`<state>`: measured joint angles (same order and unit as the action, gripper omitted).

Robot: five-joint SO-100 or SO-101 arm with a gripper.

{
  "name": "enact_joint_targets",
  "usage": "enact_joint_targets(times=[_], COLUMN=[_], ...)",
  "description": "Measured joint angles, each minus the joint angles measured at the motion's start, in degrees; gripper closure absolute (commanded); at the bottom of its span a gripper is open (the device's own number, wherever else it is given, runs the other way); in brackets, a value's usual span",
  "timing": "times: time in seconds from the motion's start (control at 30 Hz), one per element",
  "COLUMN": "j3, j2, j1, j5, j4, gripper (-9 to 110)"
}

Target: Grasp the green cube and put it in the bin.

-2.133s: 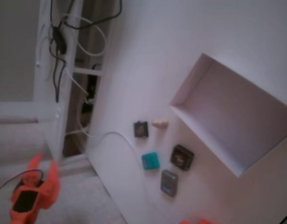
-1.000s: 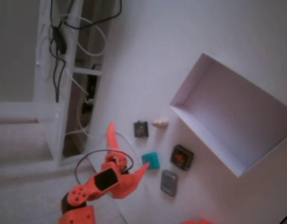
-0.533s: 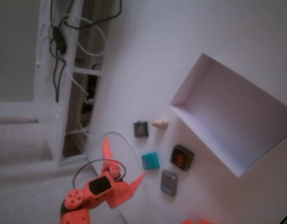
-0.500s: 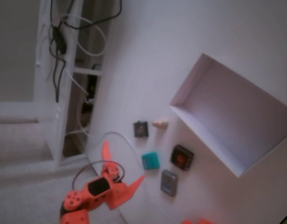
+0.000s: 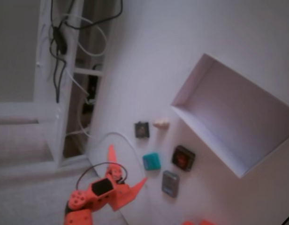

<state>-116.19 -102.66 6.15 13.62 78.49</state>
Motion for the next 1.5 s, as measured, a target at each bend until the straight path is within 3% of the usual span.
enact_joint_targets(times=[0.37, 0.53, 1.17, 1.3, 1.5], j3=[-5.4, -6.2, -5.2, -3.4, -2.4], j2=[2.5, 3.1, 12.4, 14.1, 15.0], j1=[4.7, 4.2, 0.9, 1.0, 2.9], j5=[0.1, 0.1, 0.0, 0.0, 0.5], j4=[-7.8, -3.3, -11.6, -11.4, -12.8], gripper=[39, 39, 39, 51, 59])
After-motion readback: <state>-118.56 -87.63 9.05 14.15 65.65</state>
